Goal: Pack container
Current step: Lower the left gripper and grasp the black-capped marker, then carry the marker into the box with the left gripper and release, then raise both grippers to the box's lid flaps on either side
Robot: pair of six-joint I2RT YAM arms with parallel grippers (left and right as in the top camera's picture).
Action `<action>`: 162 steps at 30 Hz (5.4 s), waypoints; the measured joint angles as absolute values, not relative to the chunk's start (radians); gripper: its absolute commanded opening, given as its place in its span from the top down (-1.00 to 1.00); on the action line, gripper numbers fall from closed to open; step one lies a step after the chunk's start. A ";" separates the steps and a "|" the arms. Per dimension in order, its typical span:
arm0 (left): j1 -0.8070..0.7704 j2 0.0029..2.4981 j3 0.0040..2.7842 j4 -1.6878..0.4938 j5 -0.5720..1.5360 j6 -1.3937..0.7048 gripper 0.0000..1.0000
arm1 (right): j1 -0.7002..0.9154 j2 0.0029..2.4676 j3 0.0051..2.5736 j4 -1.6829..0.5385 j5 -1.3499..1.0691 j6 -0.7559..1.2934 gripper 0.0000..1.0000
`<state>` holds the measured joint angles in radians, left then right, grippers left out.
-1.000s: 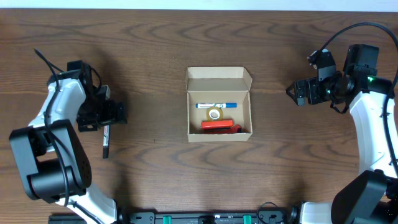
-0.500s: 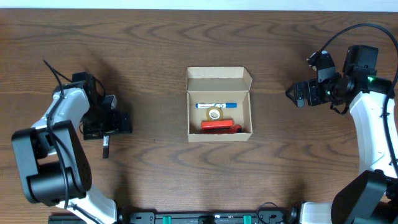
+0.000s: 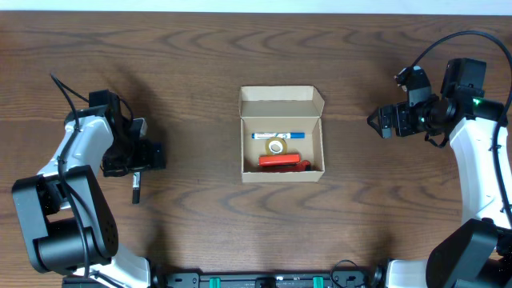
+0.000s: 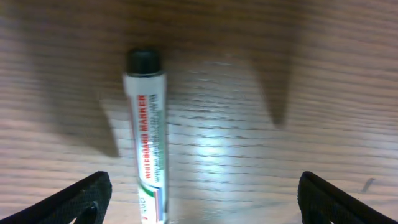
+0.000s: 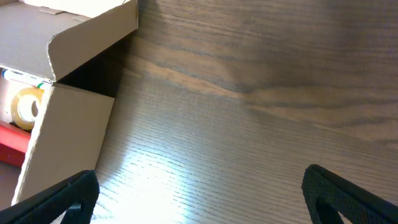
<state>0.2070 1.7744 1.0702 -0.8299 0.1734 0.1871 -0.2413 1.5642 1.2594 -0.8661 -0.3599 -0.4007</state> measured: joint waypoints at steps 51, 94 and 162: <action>0.206 1.758 0.961 -0.695 0.063 0.134 0.38 | -0.241 1.564 1.259 -0.865 -0.360 -0.400 -0.99; -0.714 1.511 1.306 -0.709 0.250 0.993 0.89 | -0.241 1.564 1.259 -0.848 -0.363 -0.397 -0.99; -0.172 1.833 1.715 -1.041 0.406 0.303 0.33 | -0.210 1.574 1.259 -0.855 -0.574 -0.185 0.97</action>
